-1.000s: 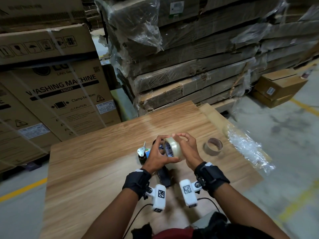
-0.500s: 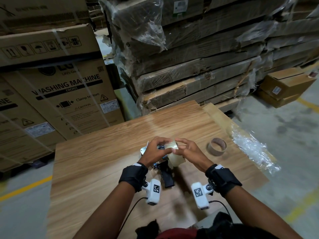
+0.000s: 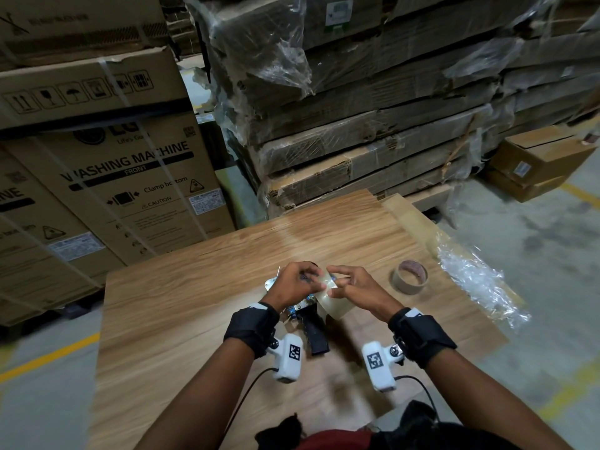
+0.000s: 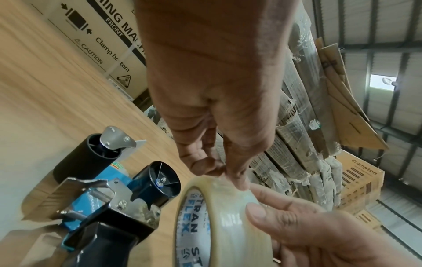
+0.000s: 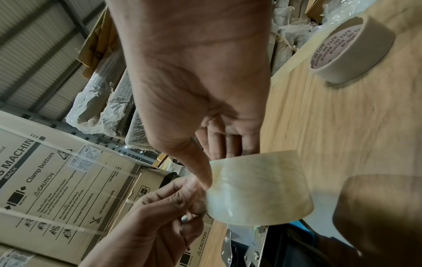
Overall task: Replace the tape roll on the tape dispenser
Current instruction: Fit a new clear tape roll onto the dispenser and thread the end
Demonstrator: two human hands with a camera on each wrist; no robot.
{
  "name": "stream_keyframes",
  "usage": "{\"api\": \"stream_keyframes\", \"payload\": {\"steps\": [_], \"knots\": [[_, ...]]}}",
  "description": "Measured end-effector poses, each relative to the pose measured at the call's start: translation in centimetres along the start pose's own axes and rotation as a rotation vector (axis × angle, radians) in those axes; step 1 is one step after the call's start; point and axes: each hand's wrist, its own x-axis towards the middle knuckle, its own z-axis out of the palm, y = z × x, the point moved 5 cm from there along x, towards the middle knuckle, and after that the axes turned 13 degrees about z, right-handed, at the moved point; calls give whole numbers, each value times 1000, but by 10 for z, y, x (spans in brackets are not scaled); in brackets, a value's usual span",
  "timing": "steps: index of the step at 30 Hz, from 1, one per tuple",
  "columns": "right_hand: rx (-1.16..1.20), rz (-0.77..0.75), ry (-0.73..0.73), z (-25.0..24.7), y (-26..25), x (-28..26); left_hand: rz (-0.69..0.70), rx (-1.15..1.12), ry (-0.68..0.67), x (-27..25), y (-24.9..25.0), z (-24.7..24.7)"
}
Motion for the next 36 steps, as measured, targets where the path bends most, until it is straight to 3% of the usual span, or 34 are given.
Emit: {"api": "stream_keyframes", "payload": {"steps": [8, 14, 19, 26, 29, 33, 36], "knots": [[-90, -32, -13, -3, -14, 1, 50, -27, 32, -3, 2, -5], [-192, -22, -111, -6, -21, 1, 26, -143, 17, -7, 0, -5], [-177, -50, -184, -5, -19, -1, -5, -317, 29, -12, -3, -9], [-141, -49, -135, -8, -23, 2, 38, -251, 58, -6, 3, -9], [-145, -41, -186, -8, -25, 1, 23, -242, 56, -6, 3, -10], [-134, -45, -251, -7, -27, 0, -1, -299, 30, -7, 2, -16], [-156, -61, -206, -8, -30, 1, 2, -364, 24, -7, 4, -19]]}}
